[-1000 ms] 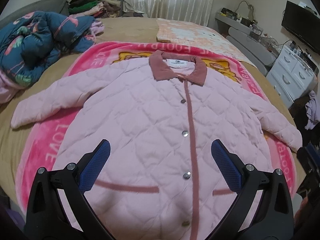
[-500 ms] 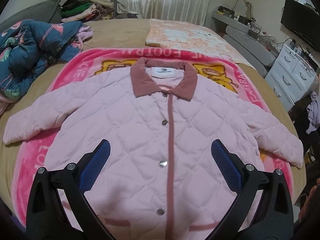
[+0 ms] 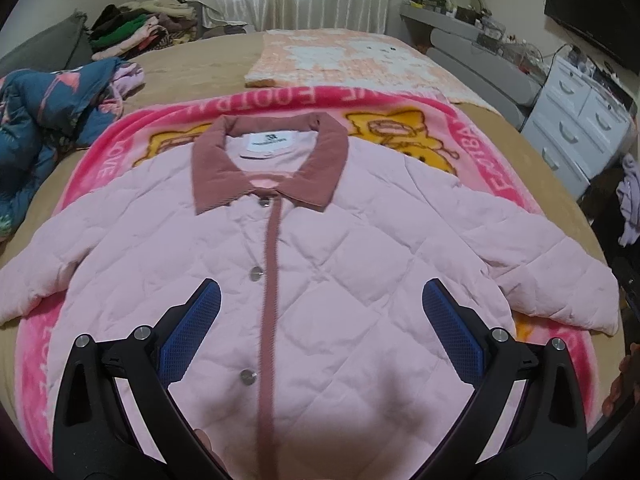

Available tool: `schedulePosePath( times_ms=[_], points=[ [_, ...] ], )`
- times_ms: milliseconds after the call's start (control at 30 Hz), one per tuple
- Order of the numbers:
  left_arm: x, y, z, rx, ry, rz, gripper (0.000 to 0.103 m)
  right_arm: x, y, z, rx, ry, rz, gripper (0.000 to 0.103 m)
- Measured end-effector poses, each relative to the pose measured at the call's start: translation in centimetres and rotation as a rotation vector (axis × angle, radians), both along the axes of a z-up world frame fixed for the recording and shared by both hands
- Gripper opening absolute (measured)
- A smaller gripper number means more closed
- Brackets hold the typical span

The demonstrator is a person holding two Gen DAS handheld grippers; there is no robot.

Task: Fold large clothes
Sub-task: 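Move the right tool toward the jacket sleeve cuff beside it, then close the right tool on the sleeve cuff and lift it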

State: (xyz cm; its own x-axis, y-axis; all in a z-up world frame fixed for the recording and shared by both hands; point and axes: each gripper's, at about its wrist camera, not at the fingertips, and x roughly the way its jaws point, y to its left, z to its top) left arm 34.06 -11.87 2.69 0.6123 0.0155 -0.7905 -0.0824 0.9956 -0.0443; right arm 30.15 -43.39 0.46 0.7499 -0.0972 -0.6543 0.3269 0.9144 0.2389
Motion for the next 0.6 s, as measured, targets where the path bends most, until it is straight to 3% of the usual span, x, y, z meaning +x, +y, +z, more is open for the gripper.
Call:
schedulePosePath(
  times_ms=[400,600],
  points=[
    [3.7,-3.7,-4.5,0.006,0.077,-0.041,0.095,-0.1,-8.5,-5.5,0.101,0.076,-0.250,0.099],
    [5.4,-4.8,-5.7,0.038,0.089,-0.056,0.095,-0.7,-12.1,-8.6,0.251,0.105,-0.352,0.099]
  ],
)
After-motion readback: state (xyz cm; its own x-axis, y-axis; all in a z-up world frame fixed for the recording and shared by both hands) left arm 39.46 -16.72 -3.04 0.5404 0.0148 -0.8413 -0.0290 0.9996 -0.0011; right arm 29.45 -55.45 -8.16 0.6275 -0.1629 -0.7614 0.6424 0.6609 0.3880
